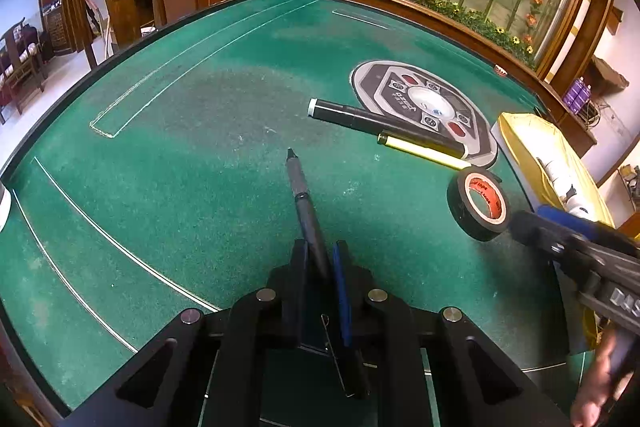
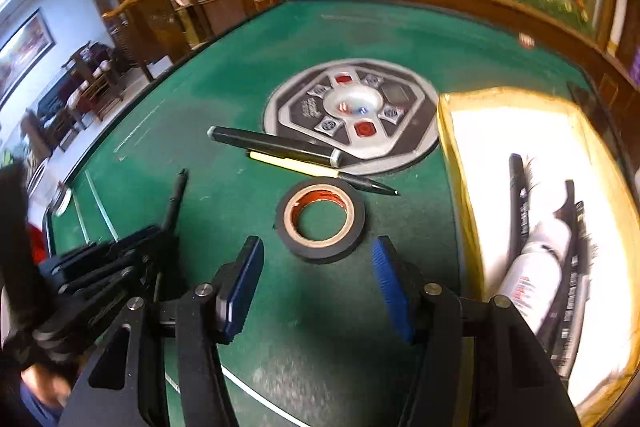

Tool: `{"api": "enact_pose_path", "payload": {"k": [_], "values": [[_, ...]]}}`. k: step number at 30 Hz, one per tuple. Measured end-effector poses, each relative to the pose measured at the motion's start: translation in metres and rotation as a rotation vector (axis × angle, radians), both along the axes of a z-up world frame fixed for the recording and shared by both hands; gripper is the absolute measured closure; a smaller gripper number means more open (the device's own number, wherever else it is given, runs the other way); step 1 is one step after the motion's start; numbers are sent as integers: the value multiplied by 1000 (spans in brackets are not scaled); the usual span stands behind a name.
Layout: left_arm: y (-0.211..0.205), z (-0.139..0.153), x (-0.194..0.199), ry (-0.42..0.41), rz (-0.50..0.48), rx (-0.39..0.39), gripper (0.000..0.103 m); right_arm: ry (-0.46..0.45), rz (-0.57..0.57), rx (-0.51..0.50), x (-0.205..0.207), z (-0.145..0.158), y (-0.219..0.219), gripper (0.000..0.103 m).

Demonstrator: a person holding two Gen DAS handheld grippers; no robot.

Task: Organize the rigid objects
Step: 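Grasp a black pen with the left tool while the right tool grasps the black tape roll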

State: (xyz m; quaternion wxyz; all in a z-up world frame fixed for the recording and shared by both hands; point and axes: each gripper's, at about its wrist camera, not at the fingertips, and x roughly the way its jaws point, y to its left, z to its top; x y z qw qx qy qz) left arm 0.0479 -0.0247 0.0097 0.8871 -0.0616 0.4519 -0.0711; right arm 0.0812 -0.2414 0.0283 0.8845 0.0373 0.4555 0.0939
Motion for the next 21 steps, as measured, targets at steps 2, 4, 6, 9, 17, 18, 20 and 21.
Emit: {"api": "enact_pose_path", "payload": {"k": [2, 4, 6, 9, 17, 18, 20, 21], "values": [[0, 0, 0, 0, 0, 0, 89, 17, -8, 16, 6, -5, 0, 48], [-1, 0, 0, 0, 0, -1, 89, 15, -11, 0, 9, -7, 3, 48], [0, 0, 0, 0, 0, 1, 89, 19, -11, -14, 13, -9, 8, 48], [-1, 0, 0, -1, 1, 10, 89, 14, -10, -50, 15, -15, 12, 44], [-9, 0, 0, -3, 9, 55, 89, 18, 4, -54, 17, -22, 8, 48], [-9, 0, 0, -3, 9, 59, 89, 15, 5, -56, 16, -22, 8, 48], [-9, 0, 1, -3, 15, 56, 90, 10, 13, -53, 14, -21, 8, 48], [-9, 0, 0, -3, 18, 58, 91, 5, 19, -41, 13, -19, 8, 48]]}}
